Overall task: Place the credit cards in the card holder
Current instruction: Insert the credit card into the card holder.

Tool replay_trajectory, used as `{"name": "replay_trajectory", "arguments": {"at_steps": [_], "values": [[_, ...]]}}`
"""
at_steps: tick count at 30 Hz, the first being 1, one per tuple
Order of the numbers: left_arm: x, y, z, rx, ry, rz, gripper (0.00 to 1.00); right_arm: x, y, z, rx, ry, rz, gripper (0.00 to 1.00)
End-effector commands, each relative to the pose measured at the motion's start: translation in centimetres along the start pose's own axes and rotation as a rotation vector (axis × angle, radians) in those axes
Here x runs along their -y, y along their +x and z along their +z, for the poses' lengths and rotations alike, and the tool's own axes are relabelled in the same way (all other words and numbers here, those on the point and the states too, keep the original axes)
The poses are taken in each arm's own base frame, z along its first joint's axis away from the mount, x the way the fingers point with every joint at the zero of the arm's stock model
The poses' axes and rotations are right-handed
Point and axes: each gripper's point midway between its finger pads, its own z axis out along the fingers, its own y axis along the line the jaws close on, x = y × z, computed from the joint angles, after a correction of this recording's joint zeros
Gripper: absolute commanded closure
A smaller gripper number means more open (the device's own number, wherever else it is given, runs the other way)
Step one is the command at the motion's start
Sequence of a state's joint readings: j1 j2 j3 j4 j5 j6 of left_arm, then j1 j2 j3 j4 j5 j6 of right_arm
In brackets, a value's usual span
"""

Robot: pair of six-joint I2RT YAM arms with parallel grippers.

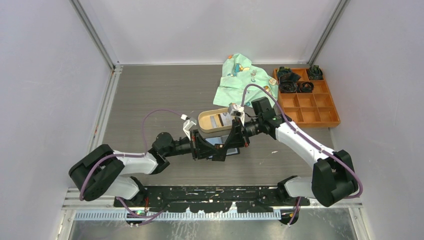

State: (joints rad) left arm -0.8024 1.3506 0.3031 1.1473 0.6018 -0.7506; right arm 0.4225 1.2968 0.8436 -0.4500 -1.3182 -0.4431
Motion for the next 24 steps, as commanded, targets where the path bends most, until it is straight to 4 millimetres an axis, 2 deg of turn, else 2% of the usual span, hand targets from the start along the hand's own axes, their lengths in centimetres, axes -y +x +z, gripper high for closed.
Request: {"name": "replay_trajectory", "arguments": {"at_steps": [1, 7, 11, 14, 15, 18, 23, 24], "values": [[2.3, -2.2, 0.8, 0.046, 0.128, 0.039, 0.85, 0.1, -1.1, 0.1, 0.003, 0.001, -0.054, 0.99], [2.1, -2.4, 1.0, 0.043, 0.152, 0.008, 0.86, 0.6, -0.6, 0.1, -0.022, 0.025, -0.054, 0.99], [1.9, -2.6, 0.7, 0.038, 0.155, 0.000, 1.00, 0.7, -0.4, 0.2, -0.036, 0.027, -0.053, 0.99], [1.8, -2.6, 0.5, 0.028, 0.152, -0.007, 1.00, 0.9, -0.1, 0.2, -0.049, 0.036, -0.053, 0.99], [1.7, -2.5, 0.4, 0.021, 0.144, -0.014, 1.00, 1.0, 0.0, 0.2, -0.052, 0.039, -0.054, 0.93], [0.5, -2.0, 0.2, 0.004, 0.086, -0.049, 1.00, 1.4, 0.3, -0.4, -0.090, 0.085, -0.109, 0.59], [-2.4, -0.9, -1.6, 0.050, -0.103, -0.146, 1.00, 2.9, 0.4, -3.9, -0.139, 0.212, -0.256, 0.15], [-3.3, -0.6, -2.1, 0.069, -0.161, -0.171, 1.00, 3.0, 0.9, -4.4, -0.150, 0.225, -0.286, 0.02]]}}
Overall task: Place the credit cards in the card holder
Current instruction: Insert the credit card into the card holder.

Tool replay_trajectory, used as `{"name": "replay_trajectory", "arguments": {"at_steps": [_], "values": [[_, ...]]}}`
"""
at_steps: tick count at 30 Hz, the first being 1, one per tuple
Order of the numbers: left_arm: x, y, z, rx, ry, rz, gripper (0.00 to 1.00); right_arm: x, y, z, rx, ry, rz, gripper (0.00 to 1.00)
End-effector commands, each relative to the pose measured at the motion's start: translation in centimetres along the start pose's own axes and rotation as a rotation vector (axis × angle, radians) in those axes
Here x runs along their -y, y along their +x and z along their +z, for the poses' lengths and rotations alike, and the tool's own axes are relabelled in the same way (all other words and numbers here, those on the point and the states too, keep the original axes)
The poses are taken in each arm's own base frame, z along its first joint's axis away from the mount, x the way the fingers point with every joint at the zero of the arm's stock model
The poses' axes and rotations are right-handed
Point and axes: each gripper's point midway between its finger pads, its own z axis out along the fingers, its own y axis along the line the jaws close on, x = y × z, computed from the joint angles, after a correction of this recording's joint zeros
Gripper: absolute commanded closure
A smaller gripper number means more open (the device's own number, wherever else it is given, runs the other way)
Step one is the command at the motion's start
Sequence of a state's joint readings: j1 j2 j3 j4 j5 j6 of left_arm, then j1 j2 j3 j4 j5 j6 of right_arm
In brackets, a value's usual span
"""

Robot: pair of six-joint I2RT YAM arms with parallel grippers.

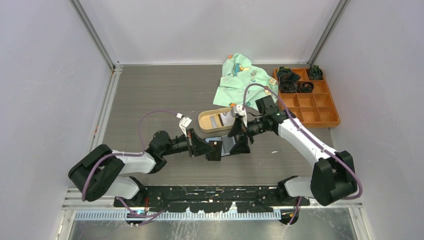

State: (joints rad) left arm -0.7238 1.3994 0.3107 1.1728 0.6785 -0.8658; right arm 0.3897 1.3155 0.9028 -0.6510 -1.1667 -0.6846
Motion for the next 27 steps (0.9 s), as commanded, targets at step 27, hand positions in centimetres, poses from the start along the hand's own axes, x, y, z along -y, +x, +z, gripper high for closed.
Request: {"name": "replay_trajectory", "arguments": {"at_steps": [27], "values": [[-10.5, 2.1, -0.6, 0.262, -0.401, -0.350, 1.00, 8.7, 10.2, -2.8, -0.516, 0.331, -0.429, 0.09]]}}
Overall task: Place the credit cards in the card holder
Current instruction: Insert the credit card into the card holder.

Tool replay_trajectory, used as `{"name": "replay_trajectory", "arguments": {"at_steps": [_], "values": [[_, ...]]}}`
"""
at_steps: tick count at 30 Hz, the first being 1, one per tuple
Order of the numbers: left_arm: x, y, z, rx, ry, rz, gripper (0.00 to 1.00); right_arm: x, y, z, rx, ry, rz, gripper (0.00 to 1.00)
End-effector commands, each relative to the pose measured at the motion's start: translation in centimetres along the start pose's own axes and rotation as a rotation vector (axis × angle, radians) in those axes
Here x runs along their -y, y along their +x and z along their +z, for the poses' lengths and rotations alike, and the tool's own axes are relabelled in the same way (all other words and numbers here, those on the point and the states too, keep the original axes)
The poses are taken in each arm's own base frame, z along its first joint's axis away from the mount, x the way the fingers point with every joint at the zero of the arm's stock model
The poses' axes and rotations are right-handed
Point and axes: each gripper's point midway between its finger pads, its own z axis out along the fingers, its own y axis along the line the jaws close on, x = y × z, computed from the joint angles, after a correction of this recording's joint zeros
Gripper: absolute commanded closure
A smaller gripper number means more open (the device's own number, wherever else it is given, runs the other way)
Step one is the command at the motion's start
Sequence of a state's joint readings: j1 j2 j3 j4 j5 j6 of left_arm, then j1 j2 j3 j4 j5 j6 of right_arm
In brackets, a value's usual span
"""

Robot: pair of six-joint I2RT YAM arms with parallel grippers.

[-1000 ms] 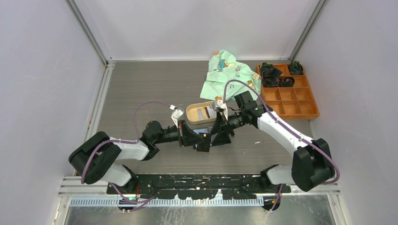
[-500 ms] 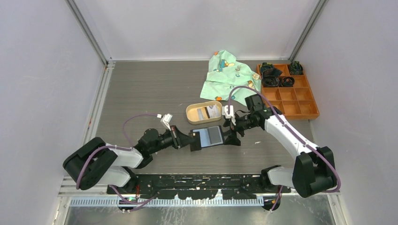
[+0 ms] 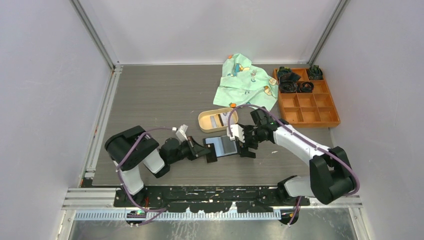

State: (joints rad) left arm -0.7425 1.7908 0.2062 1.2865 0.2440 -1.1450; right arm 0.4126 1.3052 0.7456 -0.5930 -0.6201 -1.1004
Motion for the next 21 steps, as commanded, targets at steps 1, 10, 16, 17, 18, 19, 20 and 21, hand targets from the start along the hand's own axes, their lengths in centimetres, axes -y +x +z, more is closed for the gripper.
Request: {"name": "replay_trajectory", "arguments": {"at_steps": [1, 10, 16, 17, 18, 19, 20, 21], "values": [[4.8, -2.6, 0.6, 0.126, 0.156, 0.059, 1.00, 1.7, 0.8, 1.2, -0.064, 0.045, -0.074, 0.10], [4.4, -3.7, 1.6, 0.173, 0.131, 0.017, 1.00, 3.0, 1.7, 2.6, -0.116, 0.065, -0.014, 0.18], [4.4, -4.4, 2.4, 0.207, 0.123, 0.011, 1.00, 2.6, 2.2, 3.6, -0.139, 0.037, -0.025, 0.21], [4.4, -4.5, 2.5, 0.214, 0.118, 0.011, 1.00, 2.5, 2.2, 3.8, -0.146, 0.030, -0.029, 0.22], [4.3, -4.5, 2.5, 0.221, 0.113, 0.008, 1.00, 2.3, 2.2, 4.1, -0.151, 0.018, -0.031, 0.23], [4.1, -4.6, 2.6, 0.227, 0.107, 0.007, 1.00, 2.1, 2.2, 4.3, -0.159, 0.006, -0.032, 0.25], [3.9, -4.6, 2.7, 0.230, 0.100, 0.003, 1.00, 2.1, 2.2, 4.4, -0.172, -0.004, -0.039, 0.28], [3.7, -4.6, 2.8, 0.232, 0.092, -0.004, 1.00, 1.9, 2.3, 4.6, -0.184, -0.014, -0.042, 0.31]]}}
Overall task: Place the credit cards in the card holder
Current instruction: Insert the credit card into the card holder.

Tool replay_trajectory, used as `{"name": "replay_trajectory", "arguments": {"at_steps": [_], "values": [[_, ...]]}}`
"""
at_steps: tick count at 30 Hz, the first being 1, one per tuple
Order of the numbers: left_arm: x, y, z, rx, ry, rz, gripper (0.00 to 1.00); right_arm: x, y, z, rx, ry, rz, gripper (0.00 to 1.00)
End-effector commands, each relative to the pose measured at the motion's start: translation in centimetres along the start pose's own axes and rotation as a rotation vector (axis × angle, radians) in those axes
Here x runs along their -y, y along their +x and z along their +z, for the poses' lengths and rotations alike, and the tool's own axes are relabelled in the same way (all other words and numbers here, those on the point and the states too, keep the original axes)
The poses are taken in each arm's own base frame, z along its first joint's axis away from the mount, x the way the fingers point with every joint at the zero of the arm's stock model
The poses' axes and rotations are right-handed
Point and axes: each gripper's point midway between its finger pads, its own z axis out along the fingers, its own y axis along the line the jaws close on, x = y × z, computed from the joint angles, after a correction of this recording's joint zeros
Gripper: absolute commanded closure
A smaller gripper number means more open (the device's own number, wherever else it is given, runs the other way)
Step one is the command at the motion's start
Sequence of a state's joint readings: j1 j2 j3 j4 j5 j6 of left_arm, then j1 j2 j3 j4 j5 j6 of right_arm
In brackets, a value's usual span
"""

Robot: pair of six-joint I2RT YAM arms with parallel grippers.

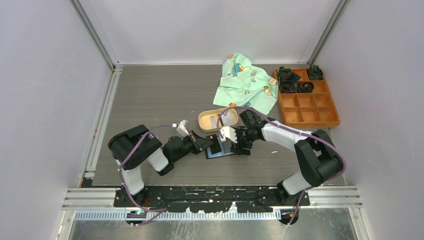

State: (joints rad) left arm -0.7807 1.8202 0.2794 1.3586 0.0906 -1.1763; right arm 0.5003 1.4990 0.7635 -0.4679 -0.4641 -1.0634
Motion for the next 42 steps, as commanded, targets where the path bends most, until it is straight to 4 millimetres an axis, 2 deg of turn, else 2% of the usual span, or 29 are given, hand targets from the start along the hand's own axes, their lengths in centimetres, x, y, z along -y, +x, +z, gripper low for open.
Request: {"name": "replay_trajectory", "arguments": {"at_steps": [1, 8, 12, 24, 42], "values": [[1.0, -1.4, 1.0, 0.080, 0.035, -0.006, 1.00, 0.7, -0.3, 0.7, -0.043, -0.005, -0.036, 0.33], [1.1, -1.0, 1.7, 0.078, 0.034, -0.020, 1.00, 0.1, -0.7, 0.7, -0.053, -0.030, -0.057, 0.42], [0.7, -1.7, 1.5, 0.118, 0.013, -0.020, 1.00, -0.4, -0.5, 0.8, -0.073, -0.053, -0.085, 0.43], [-0.4, -1.3, 1.5, 0.115, -0.019, -0.031, 1.00, -1.2, -1.2, 1.0, -0.077, -0.082, -0.114, 0.45], [-1.6, 0.8, 1.9, 0.039, -0.040, -0.053, 1.00, -1.2, -1.4, 0.8, -0.082, -0.082, -0.117, 0.46]]}}
